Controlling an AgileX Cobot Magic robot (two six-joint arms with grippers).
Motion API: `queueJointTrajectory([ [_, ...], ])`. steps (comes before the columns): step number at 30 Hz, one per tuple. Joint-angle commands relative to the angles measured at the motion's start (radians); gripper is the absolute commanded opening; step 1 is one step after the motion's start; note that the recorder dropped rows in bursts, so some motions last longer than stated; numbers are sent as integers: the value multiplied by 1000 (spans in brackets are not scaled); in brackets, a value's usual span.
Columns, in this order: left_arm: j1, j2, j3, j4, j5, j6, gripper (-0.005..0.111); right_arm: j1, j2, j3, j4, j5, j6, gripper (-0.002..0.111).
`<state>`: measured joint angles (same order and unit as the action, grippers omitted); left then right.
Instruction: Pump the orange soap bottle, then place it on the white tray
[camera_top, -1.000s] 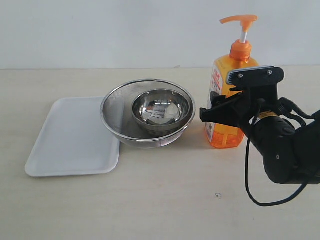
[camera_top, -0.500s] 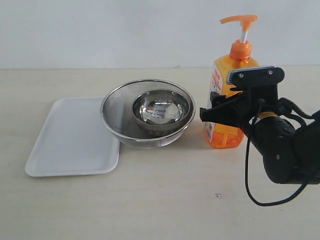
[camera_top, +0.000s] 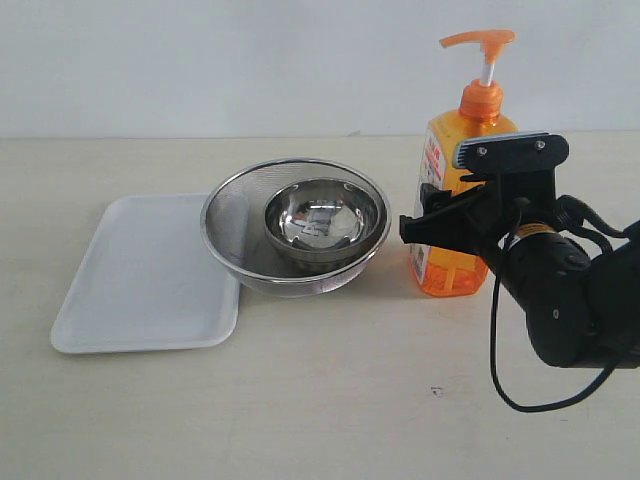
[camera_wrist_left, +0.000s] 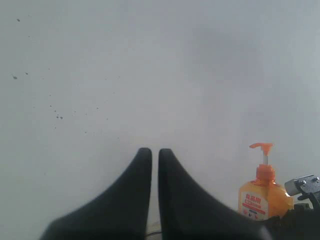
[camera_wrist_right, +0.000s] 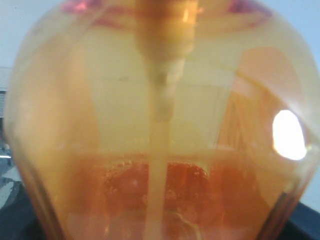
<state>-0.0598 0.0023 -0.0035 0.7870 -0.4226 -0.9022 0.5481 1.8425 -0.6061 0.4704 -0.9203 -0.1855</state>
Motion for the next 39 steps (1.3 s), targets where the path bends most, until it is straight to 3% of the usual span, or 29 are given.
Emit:
queueJointTrajectory([
  [1,1,-2,3,-5,-5,-7,5,0,2,5,-2,76,11,53],
  [6,1,-2,3,-5,-5,-7,5,0,4,5,-2,74,8,103],
  [7,1,-2,3,-5,-5,-7,5,0,4,5,0,74,5,105],
  [33,1,-2,3,-5,-5,-7,5,2,4,5,15,-86,-25,104],
  [39,1,-2,3,-5,-5,-7,5,2,4,5,-58,-132,1,104],
])
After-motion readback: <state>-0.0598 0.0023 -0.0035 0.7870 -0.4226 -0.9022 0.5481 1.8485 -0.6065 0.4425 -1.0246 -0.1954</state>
